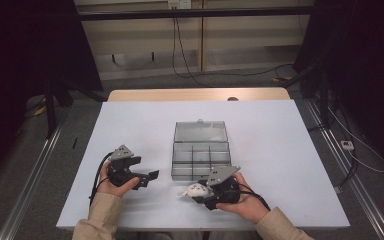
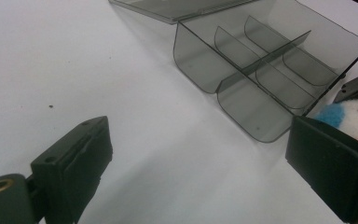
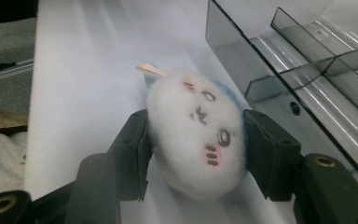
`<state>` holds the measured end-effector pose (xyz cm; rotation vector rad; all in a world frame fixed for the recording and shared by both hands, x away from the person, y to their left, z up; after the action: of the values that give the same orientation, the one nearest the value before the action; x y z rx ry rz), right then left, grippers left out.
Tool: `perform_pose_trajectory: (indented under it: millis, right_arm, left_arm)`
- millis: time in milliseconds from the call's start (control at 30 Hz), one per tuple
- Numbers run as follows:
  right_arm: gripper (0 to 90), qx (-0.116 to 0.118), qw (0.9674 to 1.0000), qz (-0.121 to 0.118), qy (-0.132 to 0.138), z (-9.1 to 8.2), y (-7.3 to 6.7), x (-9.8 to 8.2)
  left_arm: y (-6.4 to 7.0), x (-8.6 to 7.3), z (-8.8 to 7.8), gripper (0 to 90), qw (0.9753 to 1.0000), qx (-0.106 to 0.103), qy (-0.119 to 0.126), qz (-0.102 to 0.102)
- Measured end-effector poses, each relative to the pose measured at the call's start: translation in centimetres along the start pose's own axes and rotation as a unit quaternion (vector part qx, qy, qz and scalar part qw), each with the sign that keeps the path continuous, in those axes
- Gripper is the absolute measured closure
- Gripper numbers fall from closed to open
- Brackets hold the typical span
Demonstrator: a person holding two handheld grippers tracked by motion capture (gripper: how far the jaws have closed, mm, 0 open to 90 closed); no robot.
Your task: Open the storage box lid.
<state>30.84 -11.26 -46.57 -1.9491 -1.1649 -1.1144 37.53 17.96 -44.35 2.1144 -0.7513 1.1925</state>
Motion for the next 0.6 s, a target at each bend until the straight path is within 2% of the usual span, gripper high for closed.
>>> perform_pose_trajectory:
  millis: [600]
  right_arm:
    - [44.8, -0.003, 0.9996, 0.021, 0.016, -1.9, 0.6, 0.4]
  left_arm:
    - [-0.4, 0.0, 0.1, 6.9, 1.0, 0.005, 0.0, -0.008]
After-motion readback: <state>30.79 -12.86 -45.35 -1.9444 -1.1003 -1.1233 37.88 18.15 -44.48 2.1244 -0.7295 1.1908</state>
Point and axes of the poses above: each handheld gripper's, and its own axes: z roughly forward along the jaws, x roughly out of its top, y roughly to its right, the point moved 2 cm from there along z, roughly forward along the jaws, and after that the axes turned 11 degrees about y, right-handed, at the moved point
